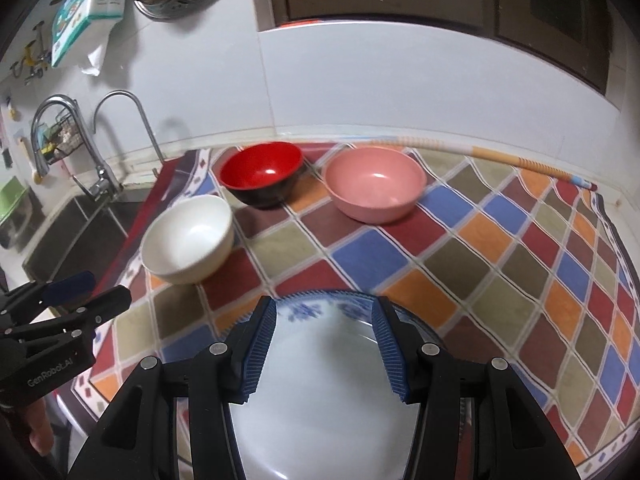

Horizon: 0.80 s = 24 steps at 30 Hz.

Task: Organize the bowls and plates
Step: 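Lower the plate stack beside the white bowl and open both tools, then move both tools to the white bowl rim and close on it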

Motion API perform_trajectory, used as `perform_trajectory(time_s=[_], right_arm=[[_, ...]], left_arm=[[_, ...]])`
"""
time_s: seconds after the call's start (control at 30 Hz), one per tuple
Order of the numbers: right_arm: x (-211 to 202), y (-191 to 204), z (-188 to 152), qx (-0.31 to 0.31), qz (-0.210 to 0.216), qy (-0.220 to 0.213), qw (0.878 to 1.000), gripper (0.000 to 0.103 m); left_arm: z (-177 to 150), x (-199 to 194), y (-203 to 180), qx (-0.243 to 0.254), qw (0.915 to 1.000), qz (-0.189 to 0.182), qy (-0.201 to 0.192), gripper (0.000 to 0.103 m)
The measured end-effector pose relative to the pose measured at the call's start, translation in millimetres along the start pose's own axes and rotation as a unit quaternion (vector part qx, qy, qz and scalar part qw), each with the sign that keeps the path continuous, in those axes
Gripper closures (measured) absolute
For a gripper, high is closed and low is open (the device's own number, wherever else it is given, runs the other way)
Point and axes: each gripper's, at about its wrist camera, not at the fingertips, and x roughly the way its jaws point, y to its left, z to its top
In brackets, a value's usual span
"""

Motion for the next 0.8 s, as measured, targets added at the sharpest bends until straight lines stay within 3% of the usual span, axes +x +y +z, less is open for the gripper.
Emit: perform_trajectory(time_s=[0.4, 0.8], right_arm=[[26.1, 53.4, 21.4, -0.013, 0.007, -0.001, 1.000, 0.052], [70.5, 77.4, 42.4, -0.018, 0.020, 0.028, 0.999, 0.052]], left_arm=[[17.2, 25.2, 47.2, 0.018, 0.9998, 0.002, 0.000, 0.046], [34.5, 70.0, 71.2, 0.013, 0.9991, -0.029, 0.026, 0.048]])
